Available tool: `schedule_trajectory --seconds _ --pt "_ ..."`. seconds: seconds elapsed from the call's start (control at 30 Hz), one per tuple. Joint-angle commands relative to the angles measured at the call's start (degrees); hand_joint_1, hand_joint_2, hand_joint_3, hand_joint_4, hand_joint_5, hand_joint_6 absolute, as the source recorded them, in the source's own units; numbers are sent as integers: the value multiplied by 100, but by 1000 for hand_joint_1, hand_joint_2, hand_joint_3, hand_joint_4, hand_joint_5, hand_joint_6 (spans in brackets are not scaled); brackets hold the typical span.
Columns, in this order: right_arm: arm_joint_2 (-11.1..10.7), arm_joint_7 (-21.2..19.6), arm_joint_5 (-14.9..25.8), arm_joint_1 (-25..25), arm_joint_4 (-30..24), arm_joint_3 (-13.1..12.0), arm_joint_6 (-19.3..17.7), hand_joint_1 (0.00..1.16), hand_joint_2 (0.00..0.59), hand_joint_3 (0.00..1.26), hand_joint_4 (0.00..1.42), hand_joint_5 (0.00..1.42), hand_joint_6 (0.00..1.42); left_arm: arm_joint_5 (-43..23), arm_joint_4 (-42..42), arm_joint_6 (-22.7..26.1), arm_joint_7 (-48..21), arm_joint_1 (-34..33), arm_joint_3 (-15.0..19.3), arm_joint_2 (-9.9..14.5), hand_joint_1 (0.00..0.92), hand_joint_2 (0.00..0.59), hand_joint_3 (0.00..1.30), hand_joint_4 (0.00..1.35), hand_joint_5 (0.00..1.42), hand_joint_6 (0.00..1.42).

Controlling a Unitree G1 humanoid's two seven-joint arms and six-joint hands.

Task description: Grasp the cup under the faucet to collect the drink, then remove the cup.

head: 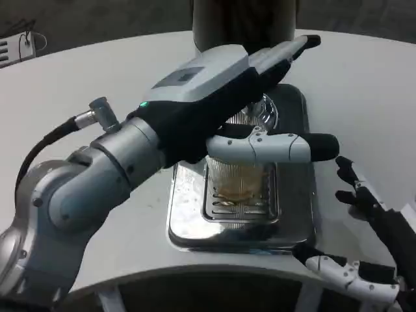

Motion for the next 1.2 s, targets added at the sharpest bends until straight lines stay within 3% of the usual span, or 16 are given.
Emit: schedule_trajectory --seconds 0.03,0.6,1.2 --pt "176 -227 -149 -286 242 225 42 748 230 0 22 108 96 31 124 51 -285 64 -37 155 0 3 0 0 0 109" --pt "724 -723 -484 -1220 976 748 298 755 229 0 22 98 90 20 93 38 -486 -80 85 251 0 0 0 0 0 106" --pt "893 -858 -543 -1852 1482 992 461 757 229 0 22 97 79 58 32 44 -749 -240 81 400 0 0 9 0 0 105"
